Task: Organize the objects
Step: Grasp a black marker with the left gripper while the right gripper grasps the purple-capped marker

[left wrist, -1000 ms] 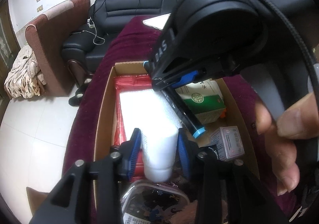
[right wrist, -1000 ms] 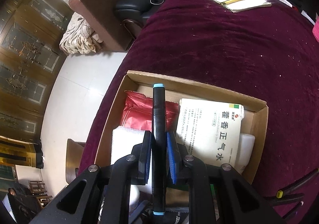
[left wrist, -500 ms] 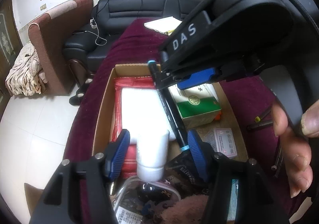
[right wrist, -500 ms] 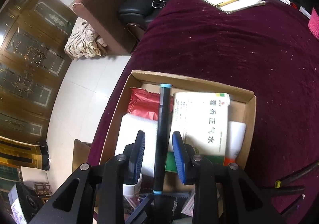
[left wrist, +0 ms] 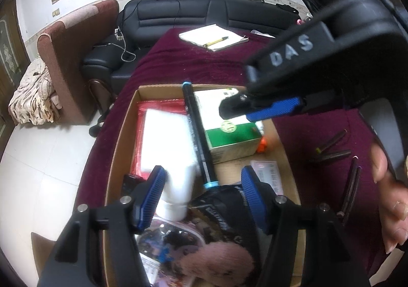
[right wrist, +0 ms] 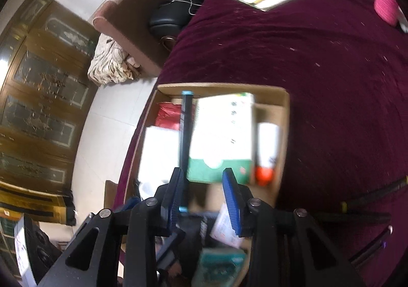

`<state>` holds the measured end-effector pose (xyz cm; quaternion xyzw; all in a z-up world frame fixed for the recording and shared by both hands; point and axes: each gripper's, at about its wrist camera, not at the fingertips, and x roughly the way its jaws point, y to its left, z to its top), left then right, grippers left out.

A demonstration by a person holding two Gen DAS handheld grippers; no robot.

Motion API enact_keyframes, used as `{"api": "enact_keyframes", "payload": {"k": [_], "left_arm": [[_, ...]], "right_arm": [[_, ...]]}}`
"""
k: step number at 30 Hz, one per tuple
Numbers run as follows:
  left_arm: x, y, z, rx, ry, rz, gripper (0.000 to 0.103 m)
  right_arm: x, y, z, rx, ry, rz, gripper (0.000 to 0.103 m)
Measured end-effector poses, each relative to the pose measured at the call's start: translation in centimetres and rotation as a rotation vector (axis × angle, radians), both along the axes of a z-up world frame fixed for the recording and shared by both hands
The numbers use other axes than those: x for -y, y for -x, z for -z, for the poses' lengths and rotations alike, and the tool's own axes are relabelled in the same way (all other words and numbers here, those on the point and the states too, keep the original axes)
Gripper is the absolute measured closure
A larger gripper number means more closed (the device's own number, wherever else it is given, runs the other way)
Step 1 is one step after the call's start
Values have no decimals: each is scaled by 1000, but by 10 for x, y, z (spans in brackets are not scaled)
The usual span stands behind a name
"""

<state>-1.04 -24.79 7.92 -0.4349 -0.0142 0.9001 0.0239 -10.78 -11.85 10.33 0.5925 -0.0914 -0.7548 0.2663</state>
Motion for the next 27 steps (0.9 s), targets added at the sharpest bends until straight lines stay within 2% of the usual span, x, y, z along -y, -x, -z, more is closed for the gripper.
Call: {"api": "enact_keyframes", "payload": {"k": [7,14,21,27], "left_arm": [[-30,-10,-9,-18,-7,43,42],[-80,-15,-6,-1,4,135,41],[-135,-24,9,55,-1,280,41],[-181,-22,25,107,27,386,42]], "right_arm": [[-65,-18,8,36,38,72,65],[-149,-40,15,70,82,184,64],[-249,-73,26,90,85,346,57],[-292,-94,39,121,89,410,57]]}}
